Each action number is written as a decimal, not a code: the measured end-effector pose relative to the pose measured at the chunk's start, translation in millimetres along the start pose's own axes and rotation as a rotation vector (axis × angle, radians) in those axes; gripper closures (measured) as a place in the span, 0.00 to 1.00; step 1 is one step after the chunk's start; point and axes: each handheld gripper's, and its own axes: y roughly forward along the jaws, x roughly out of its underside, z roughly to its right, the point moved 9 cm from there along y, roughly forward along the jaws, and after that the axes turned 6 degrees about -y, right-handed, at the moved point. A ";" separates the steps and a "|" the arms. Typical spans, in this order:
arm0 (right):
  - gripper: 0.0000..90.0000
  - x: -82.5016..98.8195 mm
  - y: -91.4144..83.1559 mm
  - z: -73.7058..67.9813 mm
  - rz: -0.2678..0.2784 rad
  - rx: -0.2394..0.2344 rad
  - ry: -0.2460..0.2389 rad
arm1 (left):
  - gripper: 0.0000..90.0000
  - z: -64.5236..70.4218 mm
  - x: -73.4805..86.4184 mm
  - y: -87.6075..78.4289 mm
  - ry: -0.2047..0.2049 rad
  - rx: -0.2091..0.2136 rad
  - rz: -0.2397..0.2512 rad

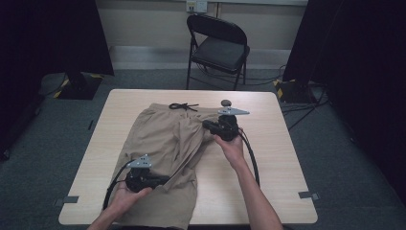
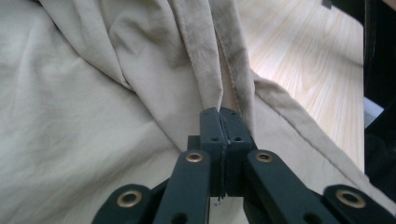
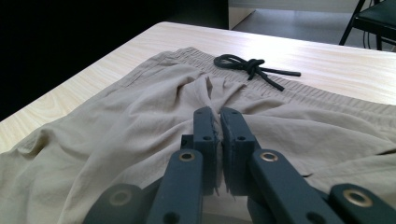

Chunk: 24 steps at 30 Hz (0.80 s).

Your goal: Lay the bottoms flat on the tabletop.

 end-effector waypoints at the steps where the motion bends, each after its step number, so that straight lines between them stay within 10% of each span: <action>1: 0.95 1.3 -0.1 0.6 0.003 -0.004 0.002 | 0.92 -0.4 0.2 0.5 -0.006 -0.006 -0.004; 19: 0.95 -11.2 23.5 -24.4 0.000 -0.045 -0.008 | 0.55 -1.4 -5.5 6.8 -0.024 -0.059 0.012; 21: 0.94 -10.7 25.5 -26.0 -0.002 -0.050 -0.009 | 0.56 -2.8 -5.2 7.9 -0.027 -0.064 0.012; 24: 0.87 -7.6 33.7 -33.0 -0.010 -0.078 -0.002 | 0.87 -3.7 -2.6 7.6 -0.017 -0.033 -0.001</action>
